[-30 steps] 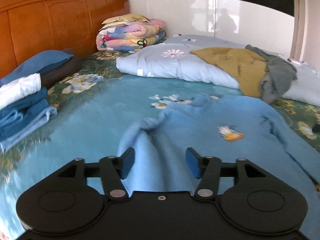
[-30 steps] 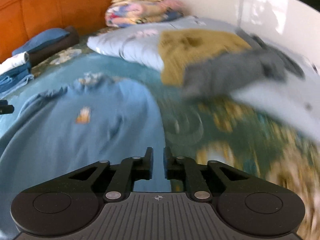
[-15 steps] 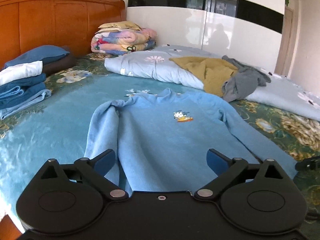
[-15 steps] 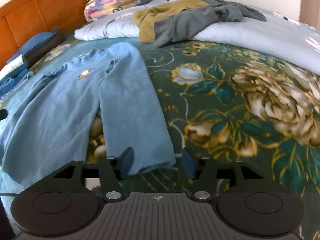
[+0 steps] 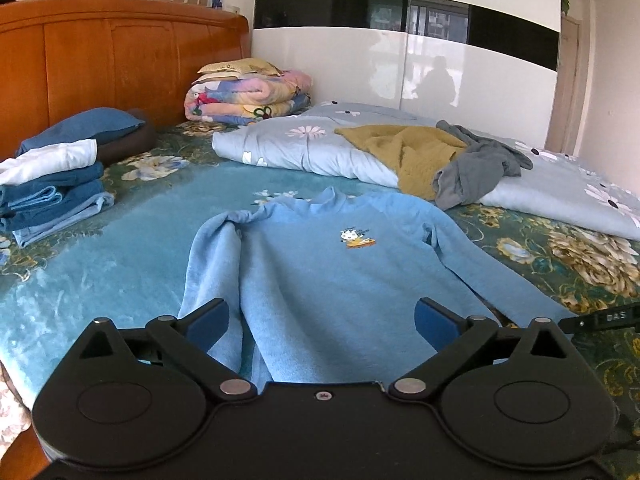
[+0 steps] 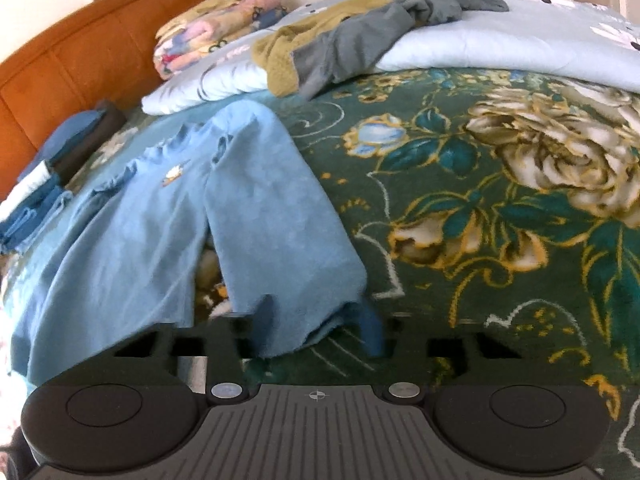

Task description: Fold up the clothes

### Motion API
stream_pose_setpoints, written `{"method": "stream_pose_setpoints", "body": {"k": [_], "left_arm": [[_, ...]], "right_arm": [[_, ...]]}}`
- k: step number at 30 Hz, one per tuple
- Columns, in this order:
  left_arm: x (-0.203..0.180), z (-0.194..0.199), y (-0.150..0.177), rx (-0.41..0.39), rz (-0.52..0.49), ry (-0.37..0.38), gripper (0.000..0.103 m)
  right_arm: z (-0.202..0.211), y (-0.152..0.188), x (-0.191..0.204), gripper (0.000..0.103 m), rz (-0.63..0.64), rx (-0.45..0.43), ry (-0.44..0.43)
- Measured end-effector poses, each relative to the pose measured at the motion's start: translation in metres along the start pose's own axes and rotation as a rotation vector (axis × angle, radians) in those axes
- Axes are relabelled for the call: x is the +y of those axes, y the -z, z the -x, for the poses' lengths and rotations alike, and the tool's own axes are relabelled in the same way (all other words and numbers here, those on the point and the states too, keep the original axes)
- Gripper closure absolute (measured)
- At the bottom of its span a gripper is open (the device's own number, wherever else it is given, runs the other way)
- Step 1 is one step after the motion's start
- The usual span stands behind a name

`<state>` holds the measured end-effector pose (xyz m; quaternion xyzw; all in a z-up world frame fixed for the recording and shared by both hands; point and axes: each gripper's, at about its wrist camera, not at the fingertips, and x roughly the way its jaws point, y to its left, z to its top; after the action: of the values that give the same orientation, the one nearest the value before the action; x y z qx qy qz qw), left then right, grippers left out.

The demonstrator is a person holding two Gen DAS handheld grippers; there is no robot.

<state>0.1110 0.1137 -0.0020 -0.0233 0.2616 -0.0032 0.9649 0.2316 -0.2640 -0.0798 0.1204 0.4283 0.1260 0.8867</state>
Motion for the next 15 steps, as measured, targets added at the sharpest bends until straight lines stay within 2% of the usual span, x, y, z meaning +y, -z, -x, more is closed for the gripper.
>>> {"method": "stream_pose_setpoints", "body": {"k": [2, 9, 15], "left_arm": [[-0.001, 0.002, 0.001, 0.001, -0.005, 0.0, 0.005], [0.003, -0.001, 0.004, 0.011, 0.009, -0.016, 0.005], [0.005, -0.005, 0.006, 0.021, 0.014, -0.025, 0.005]], "right_arm": [[0.0, -0.003, -0.005, 0.096, -0.037, -0.004, -0.003], [0.012, -0.027, -0.015, 0.099, -0.017, -0.069, 0.064], [0.028, -0.073, -0.027, 0.099, 0.084, -0.19, 0.234]]}}
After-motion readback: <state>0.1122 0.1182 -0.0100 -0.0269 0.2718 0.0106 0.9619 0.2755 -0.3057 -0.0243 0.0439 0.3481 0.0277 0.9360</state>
